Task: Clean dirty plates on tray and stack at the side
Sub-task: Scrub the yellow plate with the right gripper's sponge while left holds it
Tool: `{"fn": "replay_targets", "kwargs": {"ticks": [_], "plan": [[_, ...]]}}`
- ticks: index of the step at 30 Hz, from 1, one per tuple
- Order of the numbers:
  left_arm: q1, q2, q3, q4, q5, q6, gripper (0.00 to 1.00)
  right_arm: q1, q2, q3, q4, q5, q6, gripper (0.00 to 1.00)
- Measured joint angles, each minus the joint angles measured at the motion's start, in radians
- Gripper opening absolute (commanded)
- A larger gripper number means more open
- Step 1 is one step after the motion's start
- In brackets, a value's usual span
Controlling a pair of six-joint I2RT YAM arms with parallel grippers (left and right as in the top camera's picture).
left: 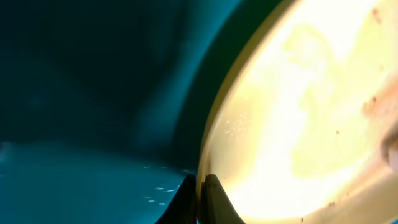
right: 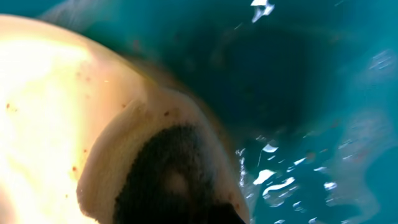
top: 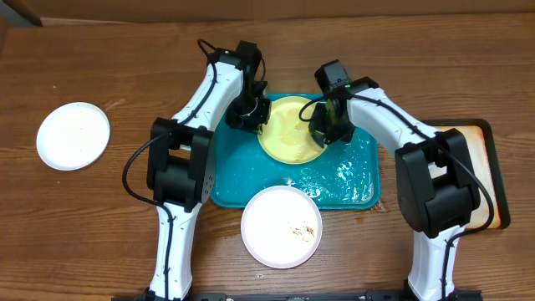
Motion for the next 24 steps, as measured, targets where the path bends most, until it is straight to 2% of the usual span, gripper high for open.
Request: {"fn": "replay_targets", "kwargs": {"ticks": [6, 12, 18, 24], "plan": [[-0.007, 0.0, 0.002, -0.002, 0.015, 0.0, 0.04, -0.001, 0.0, 0.015, -0.027, 0.034, -0.006, 0.04], [-0.003, 0.0, 0.002, -0.019, 0.001, 0.0, 0.04, 0.008, 0.023, 0.136, -0.102, 0.068, -0.031, 0.04], [0.013, 0.0, 0.002, -0.032, -0.034, 0.005, 0.04, 0.026, 0.026, 0.285, -0.048, 0.05, -0.054, 0.04], [0.013, 0.0, 0.002, -0.032, -0.046, 0.011, 0.04, 0.06, 0.029, 0.237, 0.023, -0.074, -0.042, 0.04]]}}
